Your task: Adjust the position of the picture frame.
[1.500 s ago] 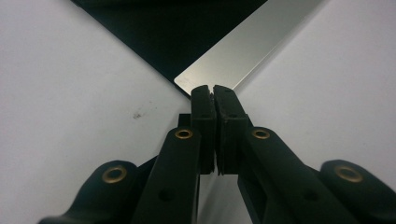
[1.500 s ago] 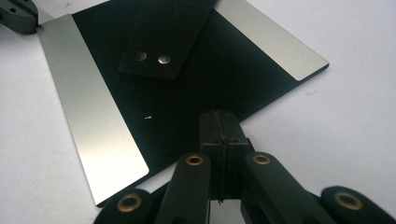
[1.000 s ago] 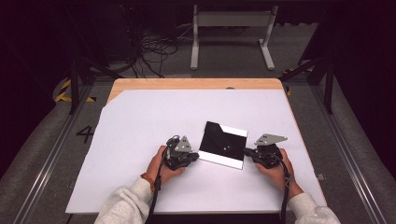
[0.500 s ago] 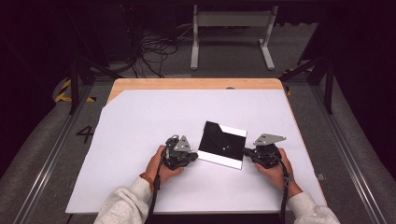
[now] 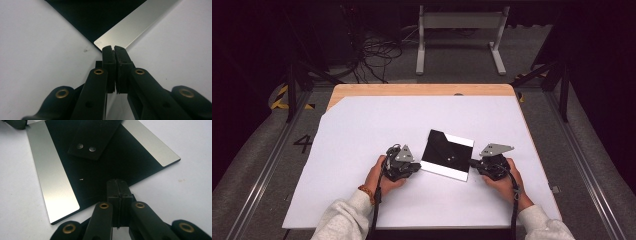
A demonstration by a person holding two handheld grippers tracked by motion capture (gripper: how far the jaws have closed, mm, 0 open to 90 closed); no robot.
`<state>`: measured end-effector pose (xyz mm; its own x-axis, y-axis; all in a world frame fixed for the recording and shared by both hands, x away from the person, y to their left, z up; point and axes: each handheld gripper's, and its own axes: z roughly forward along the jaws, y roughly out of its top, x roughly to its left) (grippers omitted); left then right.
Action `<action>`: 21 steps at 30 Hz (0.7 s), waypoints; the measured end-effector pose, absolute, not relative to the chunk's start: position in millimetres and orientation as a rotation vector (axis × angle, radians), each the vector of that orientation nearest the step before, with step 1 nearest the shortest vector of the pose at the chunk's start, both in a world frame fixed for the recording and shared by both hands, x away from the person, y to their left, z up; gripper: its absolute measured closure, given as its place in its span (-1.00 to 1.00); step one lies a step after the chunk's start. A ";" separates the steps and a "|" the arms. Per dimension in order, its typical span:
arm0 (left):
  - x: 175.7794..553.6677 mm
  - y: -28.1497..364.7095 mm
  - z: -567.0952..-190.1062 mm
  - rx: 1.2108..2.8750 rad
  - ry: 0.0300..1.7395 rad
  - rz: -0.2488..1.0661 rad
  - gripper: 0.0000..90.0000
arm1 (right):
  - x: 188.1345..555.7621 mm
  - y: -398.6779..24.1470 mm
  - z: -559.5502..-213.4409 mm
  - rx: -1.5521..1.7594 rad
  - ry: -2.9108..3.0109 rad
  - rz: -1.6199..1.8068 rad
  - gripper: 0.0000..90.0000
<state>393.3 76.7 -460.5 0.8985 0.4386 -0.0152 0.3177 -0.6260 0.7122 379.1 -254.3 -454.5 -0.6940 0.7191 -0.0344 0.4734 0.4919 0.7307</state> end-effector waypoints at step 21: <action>389.8 82.9 -458.9 2.307 0.522 0.183 0.94 | 389.5 -254.1 -451.3 0.977 2.402 1.043 1.00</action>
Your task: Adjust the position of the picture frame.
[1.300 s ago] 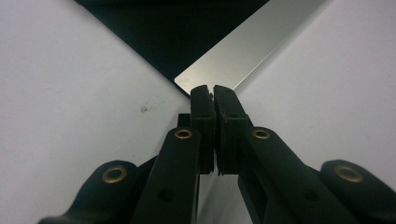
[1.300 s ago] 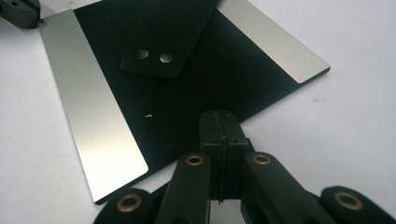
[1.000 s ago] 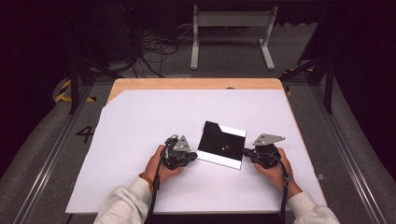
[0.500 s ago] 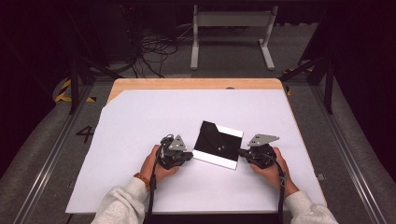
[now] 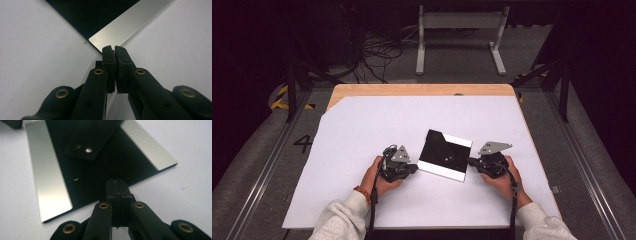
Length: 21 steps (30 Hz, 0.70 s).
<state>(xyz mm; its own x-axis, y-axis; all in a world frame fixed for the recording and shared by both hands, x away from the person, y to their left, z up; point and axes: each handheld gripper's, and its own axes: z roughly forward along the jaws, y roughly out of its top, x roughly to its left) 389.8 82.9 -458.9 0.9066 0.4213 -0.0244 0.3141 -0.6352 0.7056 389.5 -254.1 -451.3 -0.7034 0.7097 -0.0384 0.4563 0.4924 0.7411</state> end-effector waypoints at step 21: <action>389.5 77.9 -461.6 2.302 0.522 0.194 0.98 | 444.9 -261.8 -449.0 1.058 2.242 0.996 1.00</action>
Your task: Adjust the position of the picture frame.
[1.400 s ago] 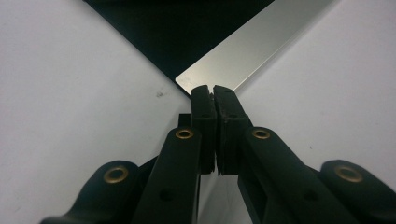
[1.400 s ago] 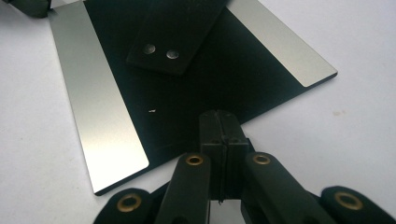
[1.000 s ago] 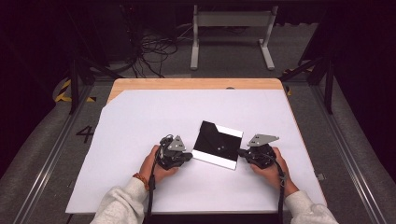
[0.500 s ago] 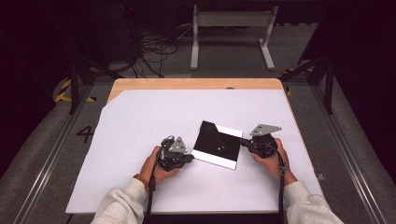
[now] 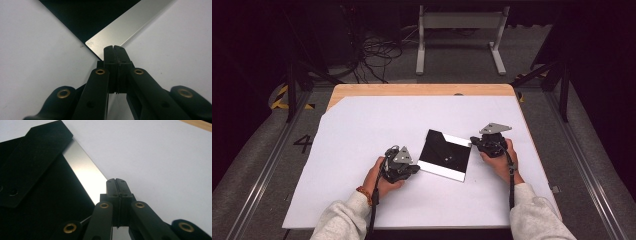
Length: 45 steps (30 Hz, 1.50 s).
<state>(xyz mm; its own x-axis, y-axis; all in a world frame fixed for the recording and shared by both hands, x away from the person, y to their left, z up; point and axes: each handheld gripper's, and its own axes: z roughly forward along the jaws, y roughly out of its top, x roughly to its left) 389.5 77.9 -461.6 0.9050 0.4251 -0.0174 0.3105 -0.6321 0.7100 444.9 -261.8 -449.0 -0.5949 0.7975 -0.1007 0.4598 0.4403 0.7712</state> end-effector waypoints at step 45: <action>394.5 87.5 -461.8 2.301 0.555 0.261 0.99 | 452.3 -260.4 -450.8 0.967 2.427 0.972 1.00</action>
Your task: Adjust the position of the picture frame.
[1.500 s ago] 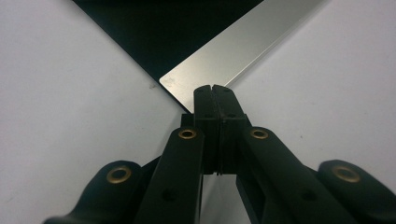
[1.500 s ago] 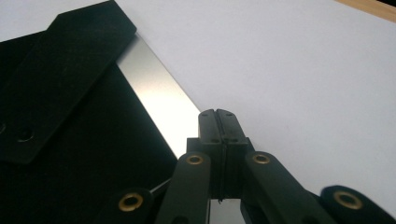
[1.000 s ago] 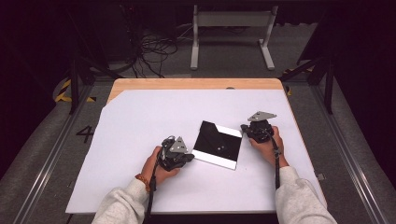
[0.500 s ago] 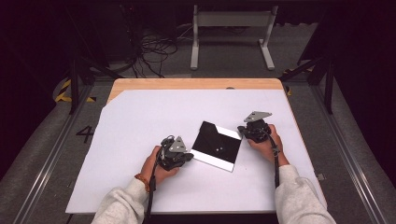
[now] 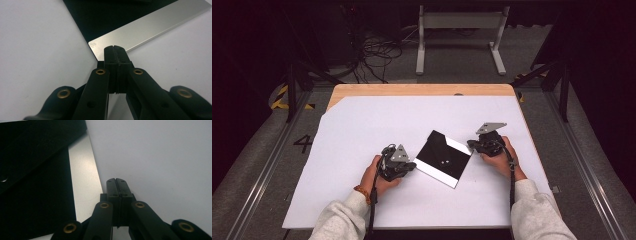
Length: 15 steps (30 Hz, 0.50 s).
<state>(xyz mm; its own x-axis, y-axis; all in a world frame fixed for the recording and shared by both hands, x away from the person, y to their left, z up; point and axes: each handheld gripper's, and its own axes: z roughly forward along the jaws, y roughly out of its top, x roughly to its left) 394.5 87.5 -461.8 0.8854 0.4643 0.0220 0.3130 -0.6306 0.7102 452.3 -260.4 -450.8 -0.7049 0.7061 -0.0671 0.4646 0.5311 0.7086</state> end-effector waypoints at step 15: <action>403.8 88.0 -462.9 2.279 0.601 0.289 0.99 | 423.7 -269.3 -451.5 0.890 2.501 1.019 1.00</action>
<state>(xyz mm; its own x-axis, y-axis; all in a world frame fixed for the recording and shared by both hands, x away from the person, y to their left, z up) 403.8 88.0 -462.9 0.8645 0.5019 0.0250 0.3330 -0.6095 0.7194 423.7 -269.3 -451.5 -0.7644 0.6436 -0.0390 0.4330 0.5572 0.7085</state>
